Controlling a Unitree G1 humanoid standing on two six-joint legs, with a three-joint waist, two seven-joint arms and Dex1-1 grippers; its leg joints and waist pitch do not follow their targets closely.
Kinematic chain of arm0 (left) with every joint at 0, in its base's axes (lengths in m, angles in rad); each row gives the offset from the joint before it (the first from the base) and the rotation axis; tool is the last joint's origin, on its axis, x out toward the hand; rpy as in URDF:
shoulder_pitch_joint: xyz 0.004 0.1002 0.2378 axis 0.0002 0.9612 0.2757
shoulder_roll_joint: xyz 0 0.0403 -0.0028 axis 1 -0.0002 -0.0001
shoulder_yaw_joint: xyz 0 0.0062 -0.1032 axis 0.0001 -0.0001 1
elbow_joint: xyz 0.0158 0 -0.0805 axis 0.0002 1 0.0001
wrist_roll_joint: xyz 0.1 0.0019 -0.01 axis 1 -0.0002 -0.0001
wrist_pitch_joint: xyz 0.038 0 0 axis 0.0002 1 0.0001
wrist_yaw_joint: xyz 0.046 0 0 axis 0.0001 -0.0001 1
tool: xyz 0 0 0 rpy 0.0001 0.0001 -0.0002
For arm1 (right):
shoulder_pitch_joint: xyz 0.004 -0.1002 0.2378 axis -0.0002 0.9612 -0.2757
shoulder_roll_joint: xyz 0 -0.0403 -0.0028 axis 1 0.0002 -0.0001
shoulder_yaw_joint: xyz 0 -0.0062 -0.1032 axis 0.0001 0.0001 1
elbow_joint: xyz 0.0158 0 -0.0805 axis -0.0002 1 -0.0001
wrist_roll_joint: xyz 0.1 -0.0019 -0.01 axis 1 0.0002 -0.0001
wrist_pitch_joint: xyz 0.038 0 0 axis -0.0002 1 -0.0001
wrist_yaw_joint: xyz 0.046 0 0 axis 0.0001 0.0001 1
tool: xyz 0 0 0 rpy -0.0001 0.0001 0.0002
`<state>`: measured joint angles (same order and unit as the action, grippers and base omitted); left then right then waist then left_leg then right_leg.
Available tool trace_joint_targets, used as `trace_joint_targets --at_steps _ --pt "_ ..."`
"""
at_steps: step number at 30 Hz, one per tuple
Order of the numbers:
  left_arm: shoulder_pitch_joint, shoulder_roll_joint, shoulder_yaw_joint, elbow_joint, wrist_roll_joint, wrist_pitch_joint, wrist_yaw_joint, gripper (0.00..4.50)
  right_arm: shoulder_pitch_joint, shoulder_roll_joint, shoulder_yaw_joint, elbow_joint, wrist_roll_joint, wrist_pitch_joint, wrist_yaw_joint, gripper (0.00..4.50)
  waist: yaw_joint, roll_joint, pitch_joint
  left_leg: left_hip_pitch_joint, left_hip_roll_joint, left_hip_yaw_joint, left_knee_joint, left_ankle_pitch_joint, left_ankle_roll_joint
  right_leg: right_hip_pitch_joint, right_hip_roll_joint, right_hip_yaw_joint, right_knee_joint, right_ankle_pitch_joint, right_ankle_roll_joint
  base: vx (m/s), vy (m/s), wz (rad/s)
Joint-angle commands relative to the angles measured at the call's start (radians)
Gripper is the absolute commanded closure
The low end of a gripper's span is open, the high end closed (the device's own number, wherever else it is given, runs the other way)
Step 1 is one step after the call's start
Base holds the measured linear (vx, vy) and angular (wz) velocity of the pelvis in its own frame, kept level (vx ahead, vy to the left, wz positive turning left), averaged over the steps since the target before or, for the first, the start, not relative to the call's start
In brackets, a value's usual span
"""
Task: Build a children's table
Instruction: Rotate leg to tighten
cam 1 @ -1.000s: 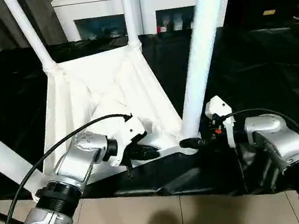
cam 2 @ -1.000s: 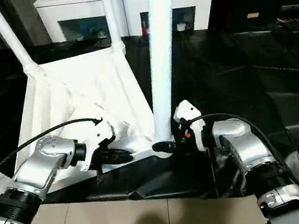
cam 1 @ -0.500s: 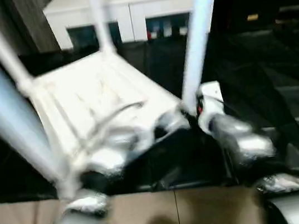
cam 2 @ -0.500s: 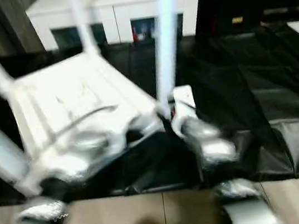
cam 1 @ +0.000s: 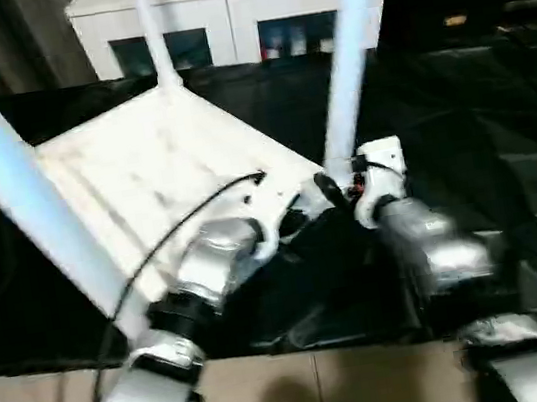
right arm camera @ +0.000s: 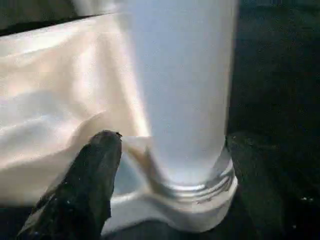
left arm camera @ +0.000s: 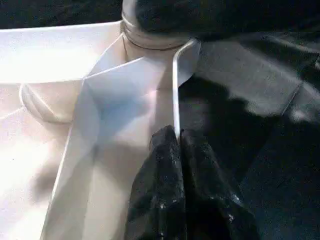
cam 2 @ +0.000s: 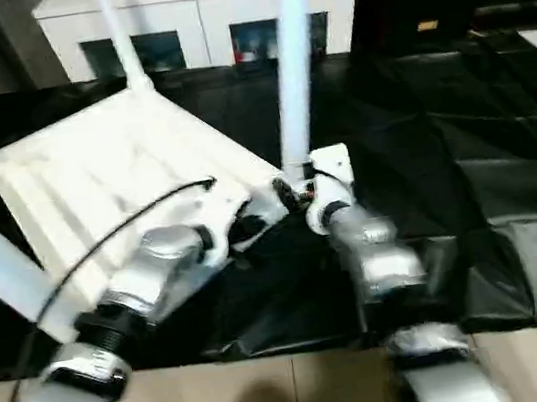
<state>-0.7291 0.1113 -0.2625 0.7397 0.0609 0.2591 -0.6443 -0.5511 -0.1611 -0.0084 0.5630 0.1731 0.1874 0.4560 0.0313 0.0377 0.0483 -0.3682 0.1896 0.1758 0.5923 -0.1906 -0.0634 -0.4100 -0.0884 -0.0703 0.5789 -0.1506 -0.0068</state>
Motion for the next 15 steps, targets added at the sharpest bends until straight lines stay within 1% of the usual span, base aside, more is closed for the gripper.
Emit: trace_joint_targets --at_steps 1,2,3,4,5,6,7,8,10,11,12,14,15 --pt "0.028 0.037 -0.026 -0.012 0.016 0.017 -0.068 4.50 0.039 -0.053 0.088 -0.097 0.026 0.049 0.216 0.94 0.008 -0.018 -0.070 0.000 0.030 -0.006 -0.065 -0.148 0.125 0.068 -0.051 0.033 -0.052 -0.150 -0.244 0.000 0.000 0.00" --pt "0.044 0.068 -0.047 -0.044 0.014 0.026 -0.140 4.50 0.071 -0.131 0.144 -0.132 0.000 0.023 0.347 0.94 0.011 -0.013 -0.068 0.001 0.032 -0.006 -0.066 -0.170 0.124 0.065 -0.053 0.034 -0.055 -0.173 -0.244 0.000 0.000 0.00" --pt "0.046 0.072 -0.050 -0.047 0.014 0.026 -0.148 4.50 0.073 -0.138 0.149 -0.134 -0.003 0.020 0.357 0.94 0.010 -0.016 -0.068 0.001 0.033 -0.006 -0.067 -0.181 0.122 0.065 -0.054 0.034 -0.056 -0.189 -0.244 0.000 0.000 0.00" --pt "0.057 0.092 -0.067 -0.069 0.012 0.015 -0.199 4.50 0.082 -0.166 0.164 -0.140 -0.010 0.012 0.402 0.94 0.010 -0.012 -0.067 0.004 0.033 -0.005 -0.067 -0.193 0.114 0.060 -0.055 0.035 -0.060 -0.212 -0.248 0.000 0.000 0.00" --pt "0.063 0.101 -0.075 -0.079 0.010 0.010 -0.222 4.50 0.086 -0.177 0.168 -0.143 -0.011 0.010 0.418 0.94 0.007 -0.013 -0.066 0.001 0.033 -0.004 -0.067 -0.201 0.110 0.060 -0.055 0.036 -0.060 -0.221 -0.250 0.000 0.000 0.00" --pt "0.080 0.129 -0.094 -0.121 -0.006 0.011 -0.293 4.50 0.087 -0.196 0.170 -0.141 -0.016 0.005 0.438 0.94 0.007 -0.012 -0.065 0.004 0.033 -0.004 -0.068 -0.211 0.104 0.057 -0.054 0.036 -0.063 -0.238 -0.249 0.000 0.000 0.00" --pt "0.095 0.156 -0.112 -0.165 -0.025 0.022 -0.362 4.50 0.085 -0.211 0.171 -0.143 -0.015 0.005 0.457 0.94 0.007 -0.014 -0.066 0.003 0.036 -0.006 -0.069 -0.215 0.093 0.058 -0.056 0.036 -0.061 -0.252 -0.249 0.000 0.000 0.00" --pt "0.110 0.192 -0.133 -0.218 -0.043 0.052 -0.435 4.50 0.080 -0.228 0.172 -0.143 -0.017 0.003 0.476 0.94 0.011 -0.010 -0.066 0.009 0.038 -0.005 -0.070 -0.213 0.086 0.054 -0.054 0.037 -0.058 -0.248 -0.255 0.000 0.000 0.00" --pt "0.115 0.211 -0.138 -0.245 -0.051 0.059 -0.468 4.50 0.073 -0.237 0.175 -0.143 -0.027 0.002 0.470 0.94 0.008 -0.004 -0.064 0.007 0.039 -0.006 -0.074 -0.221 0.076 0.053 -0.051 0.037 -0.055 -0.236 -0.258 0.000 0.000 0.00" --pt "0.116 0.217 -0.136 -0.252 -0.053 0.060 -0.474 4.50 0.070 -0.239 0.176 -0.143 -0.034 -0.003 0.465 0.94 0.005 -0.006 -0.063 0.007 0.038 -0.006 -0.074 -0.229 0.064 0.054 -0.051 0.037 -0.056 -0.240 -0.253 0.000 0.000 0.00" --pt "0.117 0.220 -0.133 -0.256 -0.050 0.060 -0.475 4.50 0.069 -0.248 0.182 -0.154 -0.034 0.000 0.470 0.94 0.005 -0.009 -0.063 0.008 0.037 -0.006 -0.074 -0.227 0.062 0.054 -0.051 0.037 -0.056 -0.239 -0.253 0.000 0.000 0.00" --pt "0.118 0.222 -0.134 -0.257 -0.044 0.059 -0.476 4.50 0.071 -0.256 0.188 -0.167 -0.032 0.008 0.479 0.94 0.007 -0.008 -0.066 0.009 0.037 -0.006 -0.073 -0.211 0.061 0.055 -0.052 0.038 -0.053 -0.218 -0.256 0.000 0.000 0.00" --pt "0.117 0.225 -0.136 -0.253 -0.034 0.054 -0.475 4.50 0.074 -0.268 0.195 -0.184 -0.028 0.020 0.500 0.94 0.007 -0.011 -0.066 0.007 0.036 -0.005 -0.071 -0.197 0.065 0.057 -0.051 0.038 -0.052 -0.202 -0.257 0.000 0.000 0.00"
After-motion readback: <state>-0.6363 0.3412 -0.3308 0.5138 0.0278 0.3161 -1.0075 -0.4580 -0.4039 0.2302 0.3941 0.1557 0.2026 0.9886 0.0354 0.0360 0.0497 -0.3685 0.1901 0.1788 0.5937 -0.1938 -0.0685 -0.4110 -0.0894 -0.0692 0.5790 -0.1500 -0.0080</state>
